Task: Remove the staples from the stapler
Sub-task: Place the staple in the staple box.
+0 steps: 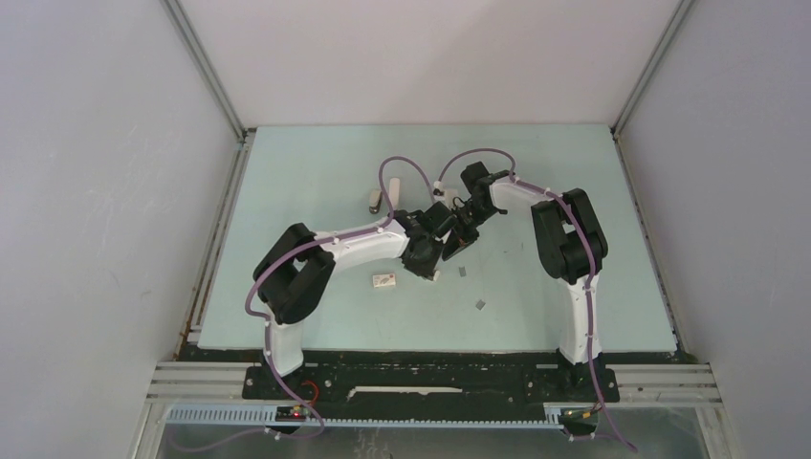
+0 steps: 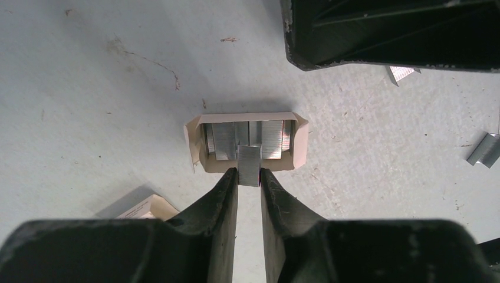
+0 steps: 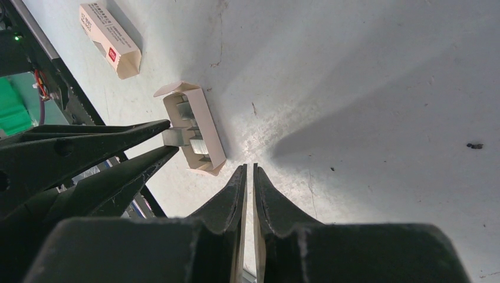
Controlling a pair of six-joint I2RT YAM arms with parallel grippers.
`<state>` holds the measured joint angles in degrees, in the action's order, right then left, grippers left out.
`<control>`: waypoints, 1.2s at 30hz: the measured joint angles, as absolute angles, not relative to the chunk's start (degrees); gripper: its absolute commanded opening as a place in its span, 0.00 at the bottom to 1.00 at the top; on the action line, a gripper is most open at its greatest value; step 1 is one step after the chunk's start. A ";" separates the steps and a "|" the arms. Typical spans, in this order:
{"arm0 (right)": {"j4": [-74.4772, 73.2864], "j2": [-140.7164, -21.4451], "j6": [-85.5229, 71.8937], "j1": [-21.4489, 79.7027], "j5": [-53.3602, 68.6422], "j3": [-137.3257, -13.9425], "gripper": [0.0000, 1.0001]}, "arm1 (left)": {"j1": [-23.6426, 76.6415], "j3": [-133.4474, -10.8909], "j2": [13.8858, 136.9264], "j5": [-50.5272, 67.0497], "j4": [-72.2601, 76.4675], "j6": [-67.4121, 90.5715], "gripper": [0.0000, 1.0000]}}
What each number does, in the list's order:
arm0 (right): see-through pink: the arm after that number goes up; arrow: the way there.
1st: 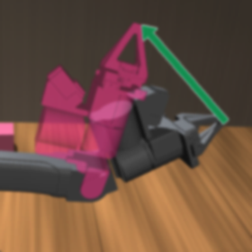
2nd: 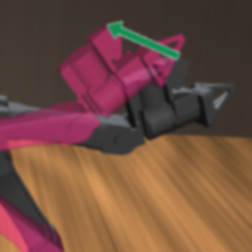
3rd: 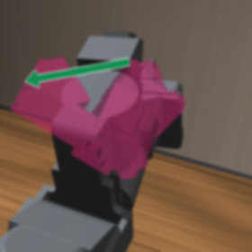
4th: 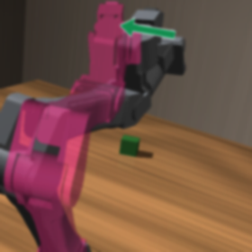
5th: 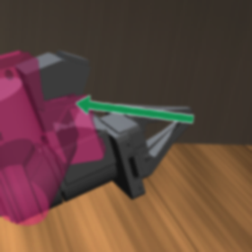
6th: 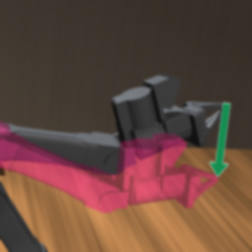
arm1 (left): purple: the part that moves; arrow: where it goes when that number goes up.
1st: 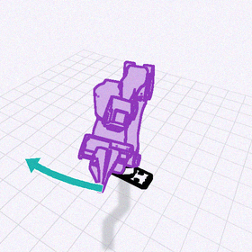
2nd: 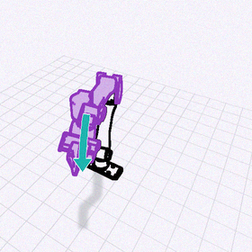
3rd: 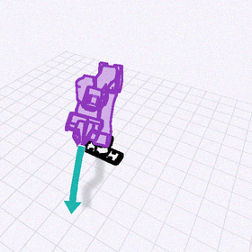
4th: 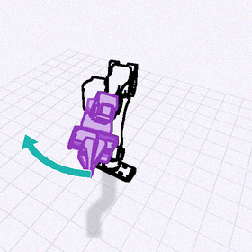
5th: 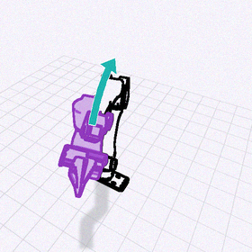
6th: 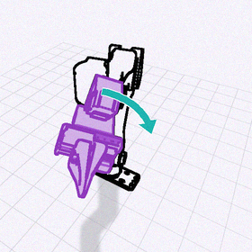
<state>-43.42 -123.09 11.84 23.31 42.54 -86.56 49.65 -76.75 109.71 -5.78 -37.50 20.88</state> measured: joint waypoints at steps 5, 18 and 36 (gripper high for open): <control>-43.42 -123.09 11.84 23.31 42.54 -86.56 0.15 | 49.65 -76.75 109.73 -5.56 -37.52 20.69 0.26; -43.42 -123.11 11.84 23.31 42.57 -86.56 0.15 | 49.65 -78.46 110.69 -5.39 -38.02 20.45 0.29; -43.42 -123.11 11.81 23.31 42.59 -86.56 0.15 | 49.76 -78.43 108.99 -6.15 -38.24 20.56 0.25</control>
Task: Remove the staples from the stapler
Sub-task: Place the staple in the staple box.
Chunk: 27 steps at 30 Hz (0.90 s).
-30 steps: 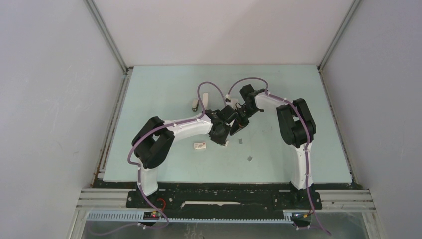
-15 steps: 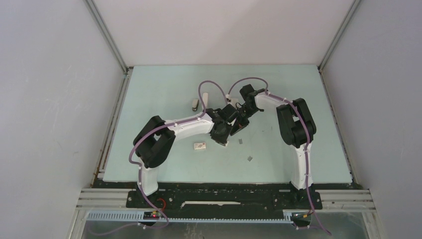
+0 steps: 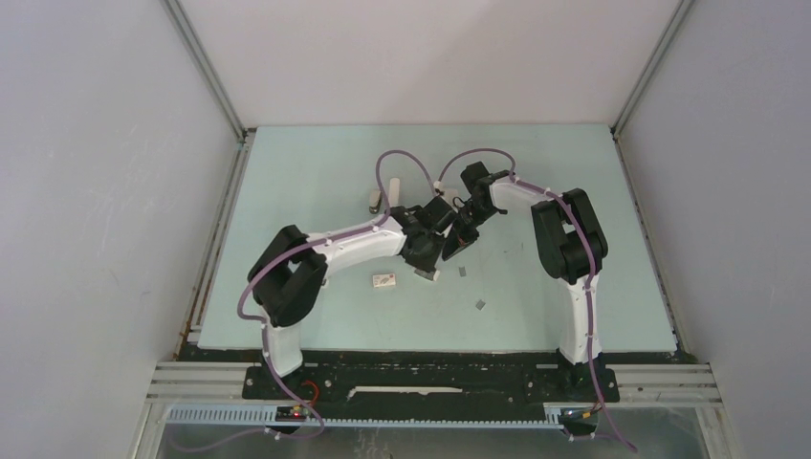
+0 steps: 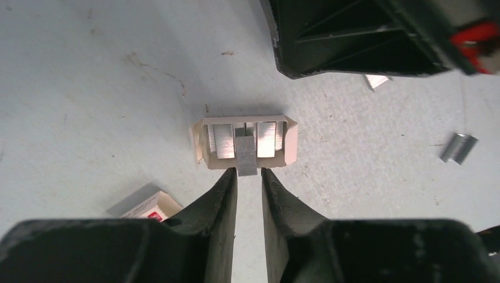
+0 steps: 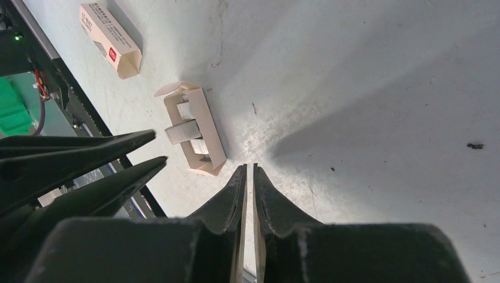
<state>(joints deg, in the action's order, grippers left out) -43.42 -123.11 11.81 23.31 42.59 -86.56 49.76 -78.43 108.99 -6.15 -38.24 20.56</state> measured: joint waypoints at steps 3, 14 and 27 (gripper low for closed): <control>-43.42 -123.09 11.84 23.31 42.59 -86.56 0.15 | 49.76 -77.38 106.37 -6.39 -37.39 20.95 0.20; -43.42 -123.11 11.84 23.31 42.59 -86.56 0.15 | 50.13 -72.58 103.61 -5.87 -35.20 21.61 0.10; -43.44 -123.11 11.84 23.27 42.65 -86.56 0.15 | 50.13 -72.55 106.63 -5.87 -34.41 21.58 0.10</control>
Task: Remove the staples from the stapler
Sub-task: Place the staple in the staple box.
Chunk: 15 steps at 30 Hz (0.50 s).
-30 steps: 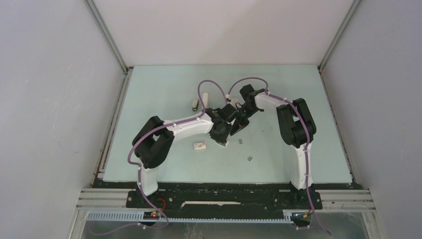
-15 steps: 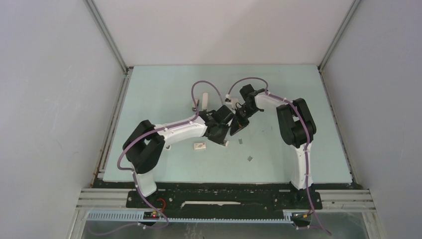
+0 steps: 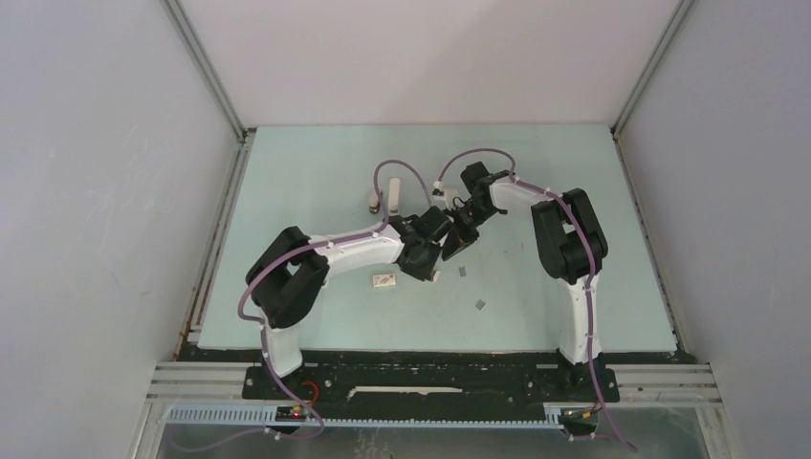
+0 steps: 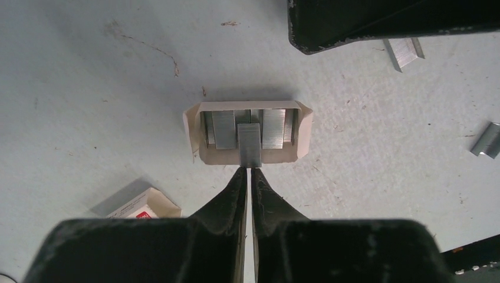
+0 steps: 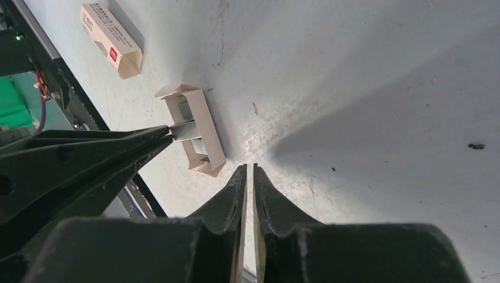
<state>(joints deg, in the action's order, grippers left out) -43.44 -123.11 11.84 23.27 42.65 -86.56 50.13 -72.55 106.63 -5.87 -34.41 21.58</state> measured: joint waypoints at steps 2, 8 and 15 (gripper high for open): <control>-43.42 -123.11 11.81 23.27 42.74 -86.56 0.15 | 50.13 -72.55 107.18 -5.87 -34.44 21.58 0.10; -43.44 -123.11 11.81 23.27 42.83 -86.56 0.15 | 50.11 -72.58 107.81 -5.91 -34.44 21.56 0.10; -43.44 -123.11 11.84 23.27 42.98 -86.56 0.15 | 50.06 -72.64 107.85 -5.96 -34.44 21.56 0.10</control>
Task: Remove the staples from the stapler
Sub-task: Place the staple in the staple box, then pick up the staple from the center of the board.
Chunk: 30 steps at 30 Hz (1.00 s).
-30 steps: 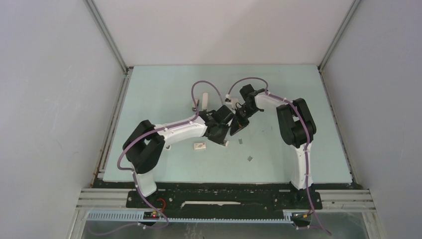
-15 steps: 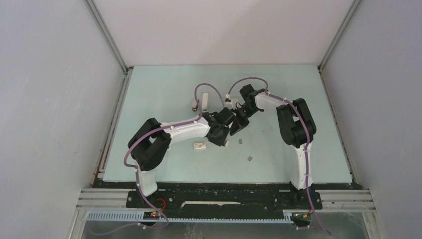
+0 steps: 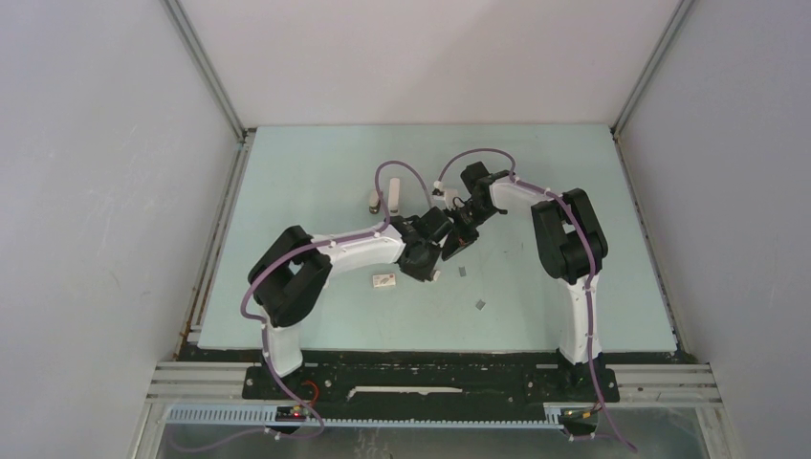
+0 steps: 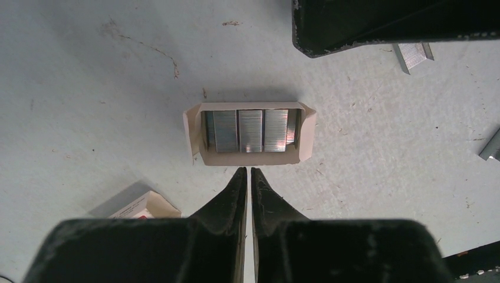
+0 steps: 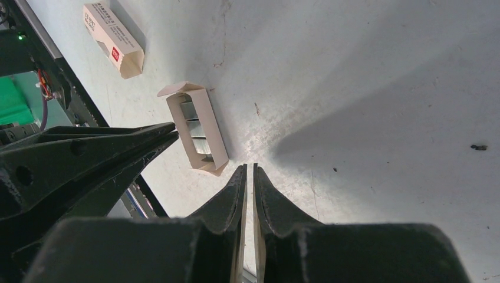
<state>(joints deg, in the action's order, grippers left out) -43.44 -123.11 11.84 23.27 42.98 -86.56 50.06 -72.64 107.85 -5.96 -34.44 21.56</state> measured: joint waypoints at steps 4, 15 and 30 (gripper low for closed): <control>-43.44 -123.09 11.86 23.27 43.03 -86.56 0.16 | 50.06 -72.64 107.83 -5.96 -34.44 21.58 0.10; -43.86 -115.85 15.03 21.69 44.10 -85.06 0.24 | 50.06 -59.94 86.76 -8.78 -25.36 22.41 0.33; -37.85 -76.71 25.56 22.52 40.71 -65.25 0.62 | 49.95 -25.12 43.07 -21.17 5.61 23.68 1.00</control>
